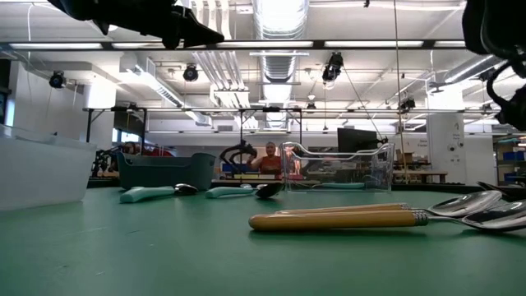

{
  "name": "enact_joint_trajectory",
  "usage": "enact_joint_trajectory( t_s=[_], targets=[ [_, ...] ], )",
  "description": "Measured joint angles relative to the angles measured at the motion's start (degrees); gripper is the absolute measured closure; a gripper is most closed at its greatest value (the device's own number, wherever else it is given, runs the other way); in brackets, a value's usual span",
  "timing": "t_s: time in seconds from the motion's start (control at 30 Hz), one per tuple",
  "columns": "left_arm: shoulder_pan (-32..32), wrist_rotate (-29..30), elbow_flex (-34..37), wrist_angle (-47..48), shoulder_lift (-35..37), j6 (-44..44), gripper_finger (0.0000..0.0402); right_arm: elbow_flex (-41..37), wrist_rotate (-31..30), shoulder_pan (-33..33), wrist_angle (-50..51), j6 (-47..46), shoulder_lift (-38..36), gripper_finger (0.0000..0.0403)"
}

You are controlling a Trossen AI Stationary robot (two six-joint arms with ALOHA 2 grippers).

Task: Sort silverware by color (type)
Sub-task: Put the yellow spoon into the gray bin

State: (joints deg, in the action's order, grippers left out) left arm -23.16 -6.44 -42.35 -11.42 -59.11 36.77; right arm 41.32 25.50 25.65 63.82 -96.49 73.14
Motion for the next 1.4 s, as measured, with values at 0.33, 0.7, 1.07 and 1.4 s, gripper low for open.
enact_joint_trajectory(
  t_s=[0.33, 0.7, 1.07, 1.4],
  targets=[
    [0.0, -0.02, 0.07, 0.99, -0.07, -0.02, 0.04, -5.88, -2.4, 0.44, -3.22, 1.67, -4.5, 0.0394],
    [0.0, -0.02, 0.07, 2.04, -0.07, -2.55, 0.04, -7.63, -9.52, 2.62, -4.99, -4.14, -14.01, 0.0394],
    [0.0, -0.02, 0.07, 3.1, -0.07, -4.59, 0.04, -7.65, -2.36, 2.6, -7.8, -10.95, -9.81, 0.0394],
    [0.0, -0.02, 0.07, 4.35, -0.09, -4.58, 0.04, -7.5, -1.05, 2.6, -11.65, -13.06, -6.84, 0.0383]
  ],
)
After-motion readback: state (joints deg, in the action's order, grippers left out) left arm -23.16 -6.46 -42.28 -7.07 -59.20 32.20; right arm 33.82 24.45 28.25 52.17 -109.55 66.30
